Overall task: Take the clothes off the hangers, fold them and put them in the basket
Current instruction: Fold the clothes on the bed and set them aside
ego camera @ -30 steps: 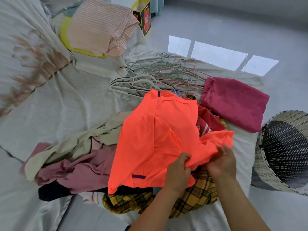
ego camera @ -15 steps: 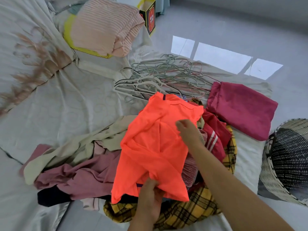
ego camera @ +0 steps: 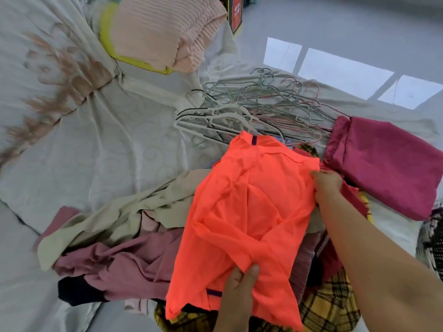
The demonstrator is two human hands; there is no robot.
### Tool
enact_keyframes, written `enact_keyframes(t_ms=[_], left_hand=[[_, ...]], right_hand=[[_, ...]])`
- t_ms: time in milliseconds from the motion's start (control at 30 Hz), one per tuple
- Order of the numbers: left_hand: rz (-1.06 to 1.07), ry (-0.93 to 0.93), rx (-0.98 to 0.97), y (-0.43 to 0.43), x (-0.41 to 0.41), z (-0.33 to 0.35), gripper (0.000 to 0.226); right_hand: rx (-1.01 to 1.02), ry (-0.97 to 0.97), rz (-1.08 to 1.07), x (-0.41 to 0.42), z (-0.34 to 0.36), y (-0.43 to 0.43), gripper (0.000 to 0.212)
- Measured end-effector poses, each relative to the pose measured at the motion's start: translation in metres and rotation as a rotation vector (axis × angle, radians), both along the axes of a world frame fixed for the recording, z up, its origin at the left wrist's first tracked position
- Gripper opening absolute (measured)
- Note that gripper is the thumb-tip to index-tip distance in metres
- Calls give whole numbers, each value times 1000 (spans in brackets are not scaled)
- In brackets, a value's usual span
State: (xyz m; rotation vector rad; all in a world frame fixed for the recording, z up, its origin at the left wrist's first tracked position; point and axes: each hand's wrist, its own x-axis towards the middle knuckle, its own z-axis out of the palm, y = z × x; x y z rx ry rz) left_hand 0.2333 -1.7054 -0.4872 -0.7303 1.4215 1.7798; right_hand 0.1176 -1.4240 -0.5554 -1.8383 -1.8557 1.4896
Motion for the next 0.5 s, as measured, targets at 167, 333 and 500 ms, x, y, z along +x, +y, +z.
enact_keyframes(t_ms=[167,333,500], left_hand=[[335,-200,55,-9,-7,-1,25],[436,-317,93,-25,6,-8,58],[279,-287,212,-35,10,2,67]], right_hand=[[127,152,349,-64,37,-21,24],[-25,119,653,-43,48,-70,38],[295,232,684,53,70,-112,25]])
